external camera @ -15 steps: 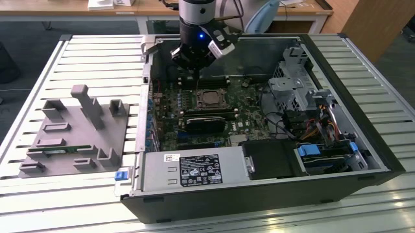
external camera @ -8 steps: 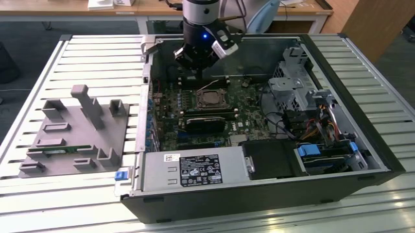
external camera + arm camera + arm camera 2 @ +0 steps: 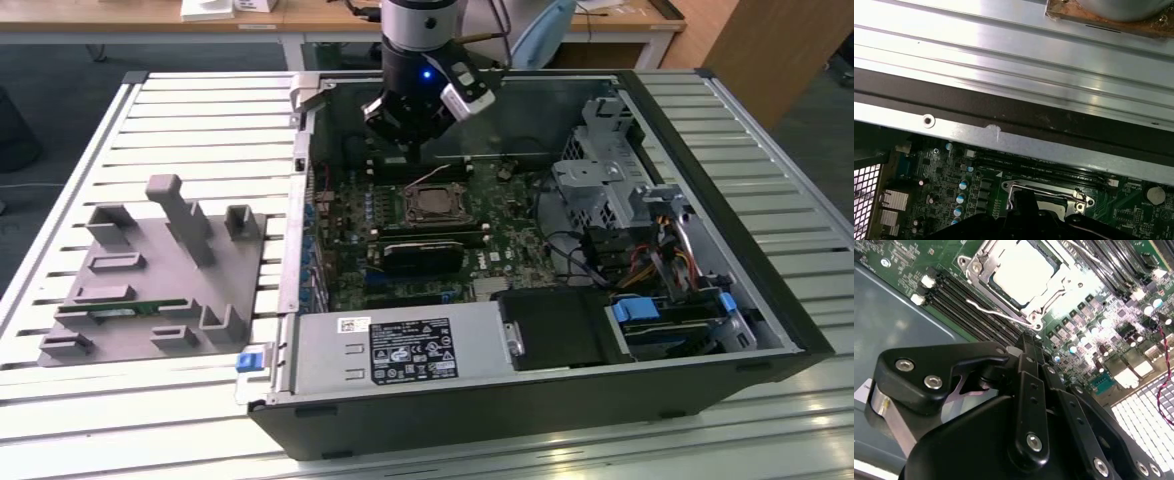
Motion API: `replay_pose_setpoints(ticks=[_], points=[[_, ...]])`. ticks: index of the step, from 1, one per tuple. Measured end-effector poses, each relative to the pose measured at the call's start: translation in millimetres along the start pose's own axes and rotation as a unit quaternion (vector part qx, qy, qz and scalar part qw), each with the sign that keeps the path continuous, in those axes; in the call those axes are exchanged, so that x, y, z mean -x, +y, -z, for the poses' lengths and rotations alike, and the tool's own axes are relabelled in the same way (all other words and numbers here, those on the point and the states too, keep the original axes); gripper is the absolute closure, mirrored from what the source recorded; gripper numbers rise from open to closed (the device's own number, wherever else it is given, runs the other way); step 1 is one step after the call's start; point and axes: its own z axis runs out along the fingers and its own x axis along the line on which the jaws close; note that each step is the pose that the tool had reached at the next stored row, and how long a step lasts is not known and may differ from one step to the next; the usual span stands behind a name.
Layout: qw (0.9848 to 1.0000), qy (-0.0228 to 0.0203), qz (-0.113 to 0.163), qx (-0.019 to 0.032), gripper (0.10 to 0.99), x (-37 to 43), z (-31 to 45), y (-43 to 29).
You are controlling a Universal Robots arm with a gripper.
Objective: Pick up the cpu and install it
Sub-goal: 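Install the first cpu locking lever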
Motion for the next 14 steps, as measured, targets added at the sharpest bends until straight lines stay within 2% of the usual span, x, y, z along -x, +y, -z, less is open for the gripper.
replay_pose_setpoints(ticks=[14], points=[[1.0000,0.0001,-0.004,-0.0016,0.980,0.0,-4.0,-0.2]])
